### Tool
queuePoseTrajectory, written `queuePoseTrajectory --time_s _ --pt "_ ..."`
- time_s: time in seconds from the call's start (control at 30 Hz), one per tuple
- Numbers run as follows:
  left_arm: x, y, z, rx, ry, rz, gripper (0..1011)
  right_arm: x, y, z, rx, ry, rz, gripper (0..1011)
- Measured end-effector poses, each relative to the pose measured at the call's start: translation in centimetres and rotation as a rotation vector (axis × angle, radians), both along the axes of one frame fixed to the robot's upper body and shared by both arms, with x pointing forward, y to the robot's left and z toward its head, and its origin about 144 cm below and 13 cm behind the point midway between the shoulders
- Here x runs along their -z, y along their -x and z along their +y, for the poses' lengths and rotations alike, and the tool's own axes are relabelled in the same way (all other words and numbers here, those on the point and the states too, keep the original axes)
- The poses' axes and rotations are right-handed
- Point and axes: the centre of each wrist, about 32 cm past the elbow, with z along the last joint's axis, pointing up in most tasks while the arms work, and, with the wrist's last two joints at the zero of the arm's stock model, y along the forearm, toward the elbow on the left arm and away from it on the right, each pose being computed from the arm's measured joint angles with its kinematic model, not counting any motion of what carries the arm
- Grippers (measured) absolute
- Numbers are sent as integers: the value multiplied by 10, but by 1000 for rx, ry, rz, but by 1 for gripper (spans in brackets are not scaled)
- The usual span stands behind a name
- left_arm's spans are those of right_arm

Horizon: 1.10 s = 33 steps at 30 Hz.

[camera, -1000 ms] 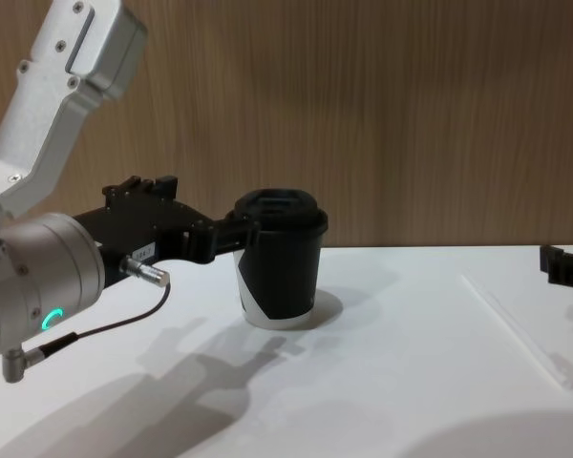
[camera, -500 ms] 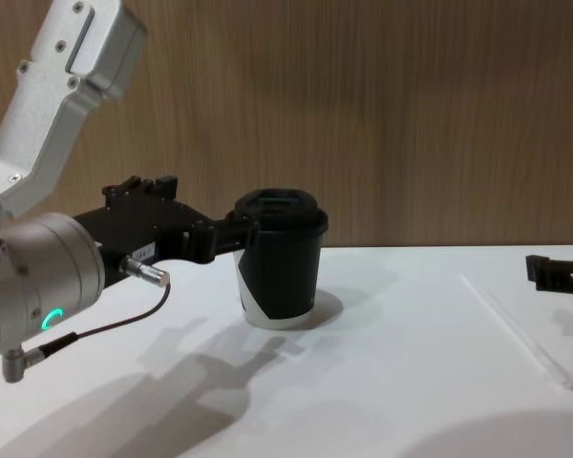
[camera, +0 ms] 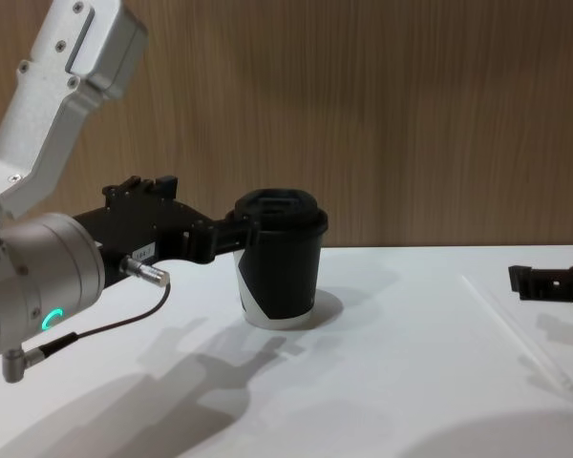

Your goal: Pick up the straw with one hand, pass it to the other hand, and insert it into the cup.

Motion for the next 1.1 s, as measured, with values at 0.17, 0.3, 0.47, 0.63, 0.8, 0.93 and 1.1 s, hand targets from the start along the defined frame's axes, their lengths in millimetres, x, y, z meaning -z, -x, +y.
queuePoseTrajectory --time_s 0.17,0.3,0.47,0.63,0.8,0.93,1.1 --pt "0 0 0 0 0 0 1002 2 -1 2 -3 9 8 1001" --pt "0 0 0 0 0 0 1001 3 -3 2 -3 14 13 1001" --pt "0 0 0 0 0 0 1001 5 -4 4 -3 17 22 1001" --pt "0 0 0 0 0 0 1001 7 -6 5 -3 14 35 1001" --pt "0 0 0 0 0 0 1001 8 -9 6 1 7 53 1001" --pt "0 0 0 0 0 0 1002 9 -12 8 7 1 70 1001" --pt "0 0 0 0 0 0 1002 11 -14 9 13 -4 86 1001"
